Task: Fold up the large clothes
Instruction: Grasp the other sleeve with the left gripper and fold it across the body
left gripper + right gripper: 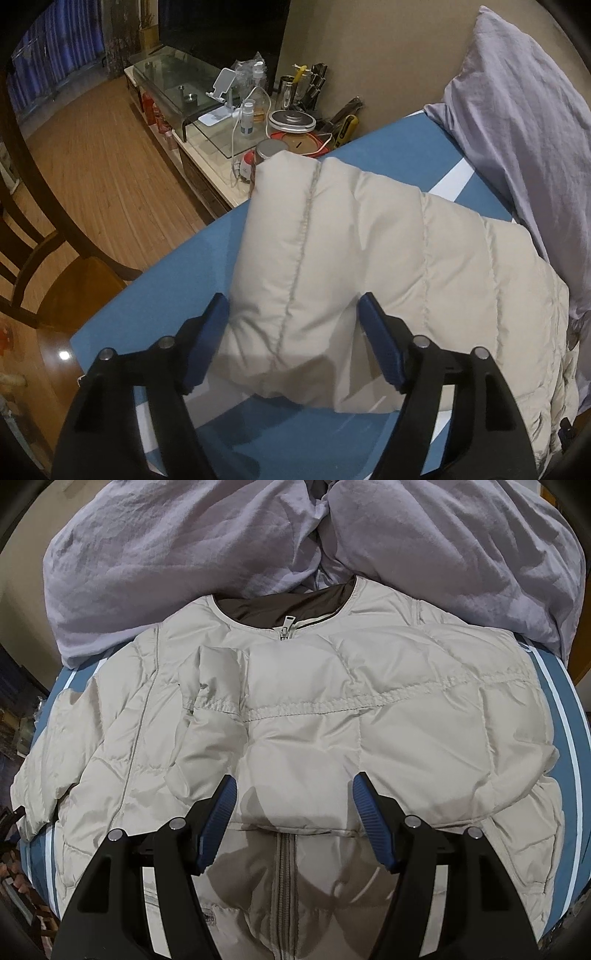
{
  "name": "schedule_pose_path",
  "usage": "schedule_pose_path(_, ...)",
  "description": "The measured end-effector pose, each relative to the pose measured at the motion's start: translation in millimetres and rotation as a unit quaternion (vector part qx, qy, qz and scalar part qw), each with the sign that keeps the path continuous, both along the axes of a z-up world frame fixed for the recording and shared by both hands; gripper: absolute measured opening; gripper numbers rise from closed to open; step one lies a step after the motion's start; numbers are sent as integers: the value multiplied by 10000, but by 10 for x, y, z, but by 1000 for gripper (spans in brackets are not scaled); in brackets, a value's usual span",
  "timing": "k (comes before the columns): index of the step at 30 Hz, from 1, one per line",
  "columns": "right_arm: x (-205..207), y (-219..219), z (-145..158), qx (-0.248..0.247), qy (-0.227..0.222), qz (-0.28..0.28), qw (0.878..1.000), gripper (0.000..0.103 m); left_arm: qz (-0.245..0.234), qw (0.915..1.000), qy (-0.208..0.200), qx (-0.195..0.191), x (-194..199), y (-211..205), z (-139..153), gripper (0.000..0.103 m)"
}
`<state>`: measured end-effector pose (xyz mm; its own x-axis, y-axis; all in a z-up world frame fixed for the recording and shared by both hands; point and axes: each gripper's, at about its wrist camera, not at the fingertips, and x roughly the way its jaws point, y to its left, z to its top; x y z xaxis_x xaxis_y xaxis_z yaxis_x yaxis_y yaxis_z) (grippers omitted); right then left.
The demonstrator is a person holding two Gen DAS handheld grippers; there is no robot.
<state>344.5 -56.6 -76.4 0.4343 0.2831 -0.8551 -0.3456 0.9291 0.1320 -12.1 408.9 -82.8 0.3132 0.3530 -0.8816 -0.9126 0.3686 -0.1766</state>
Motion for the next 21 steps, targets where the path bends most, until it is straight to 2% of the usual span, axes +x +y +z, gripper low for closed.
schedule_pose_path(1,-2,-5,-3,4,7,-4,10000,67,-20,10000,-24,8,6,-5,6,59)
schedule_pose_path(3,-7,-18,-14,10,28,-12,10000,67,-106,9998,-159,-57,28,-18,24,38)
schedule_pose_path(6,-17,-31,-31,16,44,-16,10000,67,-168,9996,-208,-64,71,-35,63,24)
schedule_pose_path(9,-26,-56,-33,36,43,-5,10000,67,-215,9996,-206,-17,114,-69,128,16)
schedule_pose_path(13,-37,-101,-21,69,8,-31,10000,67,-301,9989,-343,118,186,-122,311,13)
schedule_pose_path(16,-36,-155,0,112,-26,-70,9999,67,-529,9964,-573,324,312,-209,567,13)
schedule_pose_path(21,-31,-292,28,209,-56,-185,9996,67,-1091,9861,-1019,734,631,-513,1099,13)
